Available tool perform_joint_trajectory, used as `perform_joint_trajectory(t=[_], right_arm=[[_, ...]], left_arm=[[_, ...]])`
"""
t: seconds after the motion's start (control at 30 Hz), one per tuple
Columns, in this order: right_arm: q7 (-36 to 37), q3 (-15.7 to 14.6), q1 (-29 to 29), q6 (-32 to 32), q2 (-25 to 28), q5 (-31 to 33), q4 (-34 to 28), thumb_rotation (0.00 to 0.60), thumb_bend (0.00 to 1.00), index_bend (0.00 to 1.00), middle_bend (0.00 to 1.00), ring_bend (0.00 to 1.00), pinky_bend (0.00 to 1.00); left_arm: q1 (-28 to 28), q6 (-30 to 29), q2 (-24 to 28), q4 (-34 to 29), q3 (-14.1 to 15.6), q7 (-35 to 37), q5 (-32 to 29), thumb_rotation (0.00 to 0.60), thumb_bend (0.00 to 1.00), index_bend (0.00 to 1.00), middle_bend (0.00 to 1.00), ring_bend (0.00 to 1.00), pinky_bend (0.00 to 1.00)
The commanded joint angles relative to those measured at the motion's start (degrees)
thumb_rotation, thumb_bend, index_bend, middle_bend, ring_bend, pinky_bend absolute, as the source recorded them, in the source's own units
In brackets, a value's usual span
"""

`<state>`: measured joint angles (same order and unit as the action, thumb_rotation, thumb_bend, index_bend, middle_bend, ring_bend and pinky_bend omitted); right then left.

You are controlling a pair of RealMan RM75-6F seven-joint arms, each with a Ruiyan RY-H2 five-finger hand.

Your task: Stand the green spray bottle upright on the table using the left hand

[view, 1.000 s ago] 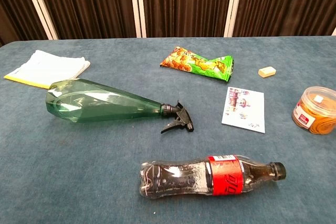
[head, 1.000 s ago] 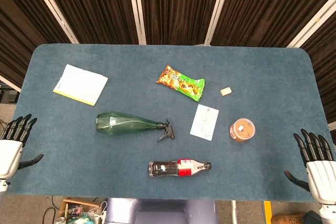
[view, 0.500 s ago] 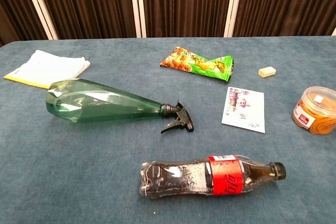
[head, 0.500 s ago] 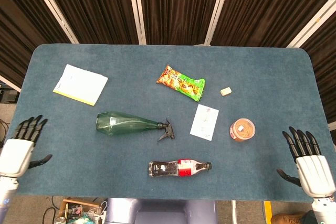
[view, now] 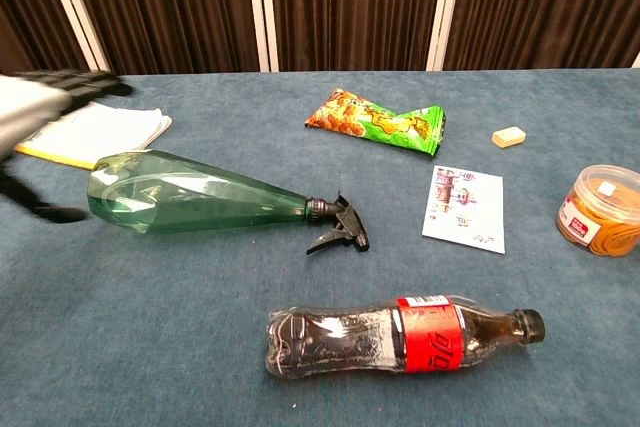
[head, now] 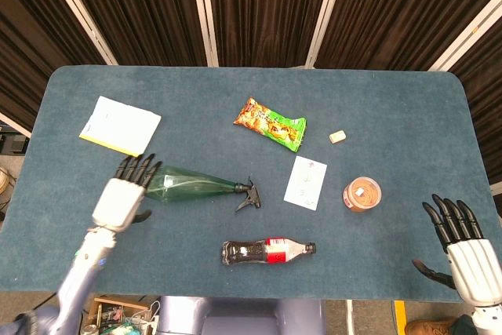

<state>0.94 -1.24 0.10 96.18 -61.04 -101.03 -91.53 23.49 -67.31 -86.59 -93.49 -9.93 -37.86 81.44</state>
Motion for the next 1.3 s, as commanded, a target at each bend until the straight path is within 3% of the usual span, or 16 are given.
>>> perform_joint_trajectory(t=[0.03,0.3,0.43,0.57,0.73,0.83,0.9,0.97,1.17,1.3], right_arm=[[2.94,0.36,-0.47,1.61,1.02,0.25,0.53,0.6,0.09,0.0,0.0,0.0,0.04],[8.83,1.53,0.04,2.79,1.97,0.9,2.66,0.6,0.1,0.0,0.0,0.0,0.04],[11.01,1.38,-0.43,3.14,2.98,1.6,3.14,0.6,0.1,0.0,0.0,0.0,0.04],[12.61,1.67,-0.68,3.46,3.46,2.47,3.36,0.6,0.1,0.0,0.0,0.0,0.04],[12.76,1.75,-0.83,3.96,3.39,2.15,3.43,0.6,0.1,0.0,0.0,0.0,0.04],[12.41,1.72,-0.81,3.79,3.28,2.08,3.36,0.6,0.11,0.0,0.0,0.0,0.04],[12.35,1.78,-0.72,3.52,3.26,2.24,3.36,0.6,0.1,0.0,0.0,0.0,0.04],[12.4,1.82,-0.59,3.17,3.29,2.41,3.32,0.6,0.1,0.0,0.0,0.0,0.04],[11.83,1.58,-0.2,2.05,3.26,2.2,2.99,0.6,0.1,0.0,0.0,0.0,0.04],[11.16,1.19,0.08,1.44,3.15,1.46,2.82,0.6,0.1,0.0,0.0,0.0,0.04]], left_arm=[[8.04,6.89,-9.16,1.58,-4.9,-11.07,-8.66,0.6,0.08,0.07,0.0,0.0,0.04],[17.93,11.86,-18.37,11.11,-8.36,-18.52,-18.03,0.6,0.1,0.1,0.0,0.0,0.01],[22.05,12.94,-22.33,18.89,-9.16,-22.56,-23.28,0.6,0.12,0.11,0.0,0.0,0.01],[23.69,12.71,-23.74,22.15,-8.55,-23.5,-25.9,0.6,0.14,0.14,0.0,0.0,0.01],[24.75,12.88,-23.83,23.55,-7.24,-22.75,-27.18,0.6,0.17,0.26,0.01,0.0,0.01],[25.14,11.38,-23.83,23.71,-6.73,-21.55,-26.28,0.6,0.32,0.46,0.09,0.0,0.01],[24.93,8.58,-24.26,24.2,-6.32,-18.06,-22.59,0.6,0.46,0.64,0.22,0.04,0.01],[24.15,4.95,-24.87,25.03,-5.78,-11.32,-17.51,0.6,0.52,0.71,0.32,0.1,0.01],[21.4,-1.15,-24.02,24.23,-5.28,8.03,-9.22,0.6,0.56,0.74,0.45,0.18,0.01],[18.32,-6.68,-24.25,23.48,-6.71,22.25,-6.84,0.6,0.57,0.74,0.51,0.22,0.01]])
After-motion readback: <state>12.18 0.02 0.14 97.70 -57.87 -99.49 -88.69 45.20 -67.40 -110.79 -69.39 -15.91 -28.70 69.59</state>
